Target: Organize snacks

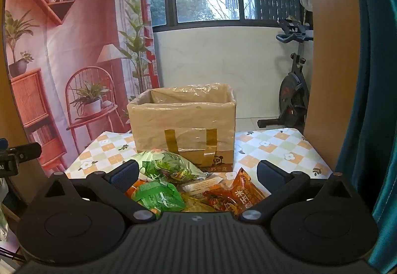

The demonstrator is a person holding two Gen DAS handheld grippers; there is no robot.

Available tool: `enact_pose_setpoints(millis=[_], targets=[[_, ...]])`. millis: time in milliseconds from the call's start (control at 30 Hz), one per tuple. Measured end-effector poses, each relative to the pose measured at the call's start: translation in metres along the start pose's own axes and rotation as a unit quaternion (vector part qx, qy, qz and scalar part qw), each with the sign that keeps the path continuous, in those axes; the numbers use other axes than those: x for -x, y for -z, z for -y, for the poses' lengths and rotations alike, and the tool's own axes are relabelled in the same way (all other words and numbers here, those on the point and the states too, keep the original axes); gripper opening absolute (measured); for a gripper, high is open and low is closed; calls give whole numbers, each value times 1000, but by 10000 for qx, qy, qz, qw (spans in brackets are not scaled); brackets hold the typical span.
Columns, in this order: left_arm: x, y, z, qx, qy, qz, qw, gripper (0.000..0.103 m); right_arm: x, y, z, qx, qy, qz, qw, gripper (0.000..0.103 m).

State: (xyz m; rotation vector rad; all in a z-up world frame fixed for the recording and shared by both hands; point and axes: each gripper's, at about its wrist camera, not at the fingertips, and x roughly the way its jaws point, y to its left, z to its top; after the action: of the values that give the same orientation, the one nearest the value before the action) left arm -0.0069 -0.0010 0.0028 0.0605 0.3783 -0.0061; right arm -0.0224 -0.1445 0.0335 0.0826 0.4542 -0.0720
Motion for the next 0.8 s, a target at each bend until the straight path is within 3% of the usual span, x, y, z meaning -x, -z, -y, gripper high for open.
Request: enact_pose_setpoints(millis=[800], targets=[[1, 3, 1, 101, 72, -49, 9999, 103, 2, -1, 2, 42, 20, 45, 10000, 103]])
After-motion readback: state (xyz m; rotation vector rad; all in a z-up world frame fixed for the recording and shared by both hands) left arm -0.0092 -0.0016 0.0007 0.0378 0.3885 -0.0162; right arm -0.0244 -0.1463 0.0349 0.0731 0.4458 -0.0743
